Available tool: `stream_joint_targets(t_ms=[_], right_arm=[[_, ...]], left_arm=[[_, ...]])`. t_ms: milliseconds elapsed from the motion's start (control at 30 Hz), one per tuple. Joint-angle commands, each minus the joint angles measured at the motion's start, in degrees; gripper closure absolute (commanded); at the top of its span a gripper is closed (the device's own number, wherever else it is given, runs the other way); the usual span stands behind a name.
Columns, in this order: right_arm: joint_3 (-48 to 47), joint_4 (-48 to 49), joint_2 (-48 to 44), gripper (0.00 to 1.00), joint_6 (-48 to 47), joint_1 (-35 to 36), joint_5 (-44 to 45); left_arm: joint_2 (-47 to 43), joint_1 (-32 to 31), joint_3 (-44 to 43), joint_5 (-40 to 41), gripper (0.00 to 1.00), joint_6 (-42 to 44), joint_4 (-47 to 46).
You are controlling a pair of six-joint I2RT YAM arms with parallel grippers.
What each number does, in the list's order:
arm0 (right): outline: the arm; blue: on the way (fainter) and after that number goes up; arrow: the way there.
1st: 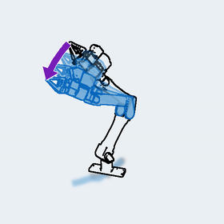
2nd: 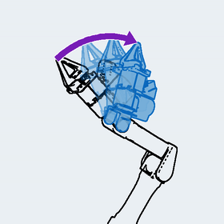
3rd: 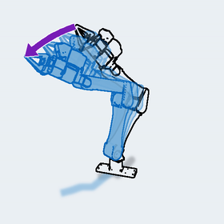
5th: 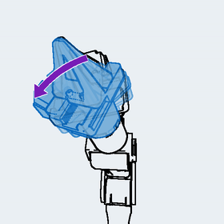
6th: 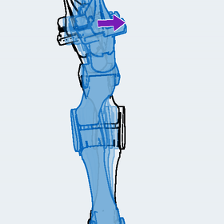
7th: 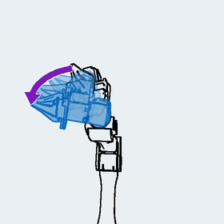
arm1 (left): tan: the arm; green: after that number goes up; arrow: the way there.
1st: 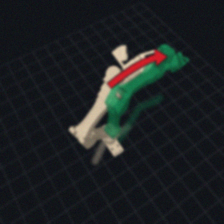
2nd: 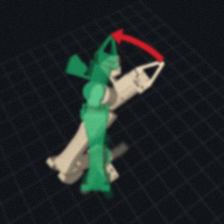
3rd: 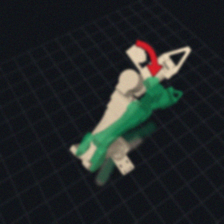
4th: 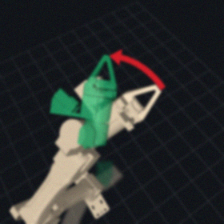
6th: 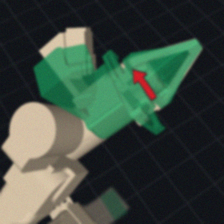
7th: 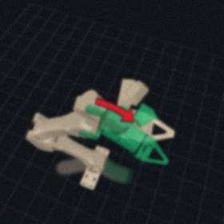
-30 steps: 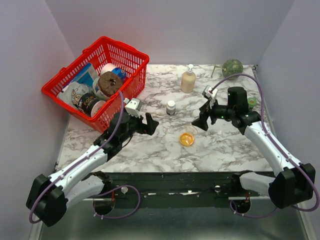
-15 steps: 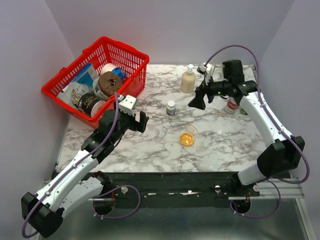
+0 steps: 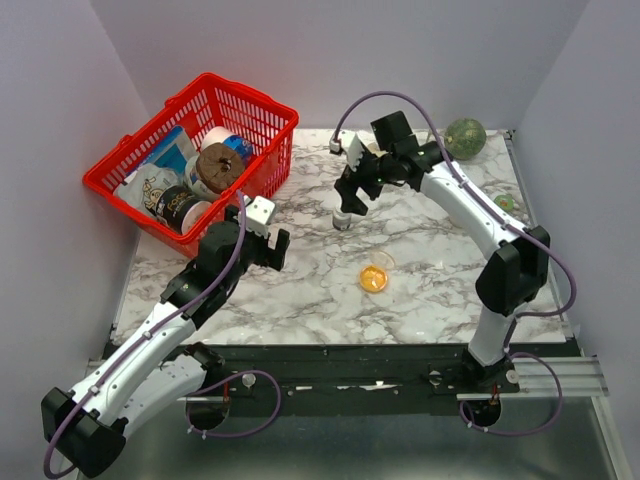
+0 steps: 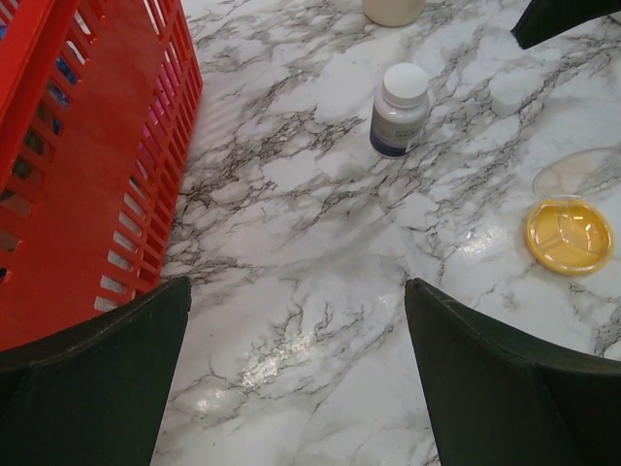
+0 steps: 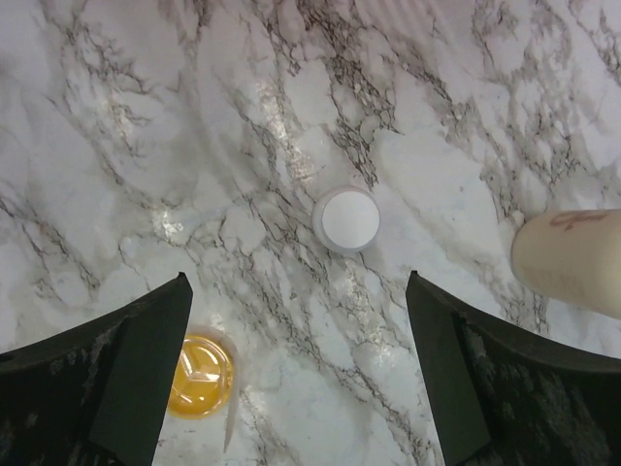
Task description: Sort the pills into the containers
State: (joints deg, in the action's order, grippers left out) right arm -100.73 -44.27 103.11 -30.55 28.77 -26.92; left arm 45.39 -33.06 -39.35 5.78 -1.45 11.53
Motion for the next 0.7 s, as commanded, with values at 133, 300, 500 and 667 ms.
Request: stream_joint_targets(t_ms=[133, 300, 500, 667], right_arm=[[-8.51, -3.71, 10.52, 0.0, -0.3, 2.95, 10.57], [-10.36, -4.51, 14.65, 0.0, -0.39, 4.45, 13.82], [-13.44, -5.91, 18.53, 0.0, 0.22, 4.62, 16.37], [-14.58, -6.09, 20.9, 0.01, 0.84, 4.62, 16.72]], left_arm=[[-0.47, 0.98, 0.33, 2.13, 0.01, 1.1, 0.51], [-1.35, 1.15, 0.42, 3.1, 0.01, 1.19, 0.51], [-1.7, 1.24, 0.42, 2.57, 0.01, 1.19, 0.42], [-1.62, 1.33, 0.15, 2.13, 0.01, 1.1, 0.6]])
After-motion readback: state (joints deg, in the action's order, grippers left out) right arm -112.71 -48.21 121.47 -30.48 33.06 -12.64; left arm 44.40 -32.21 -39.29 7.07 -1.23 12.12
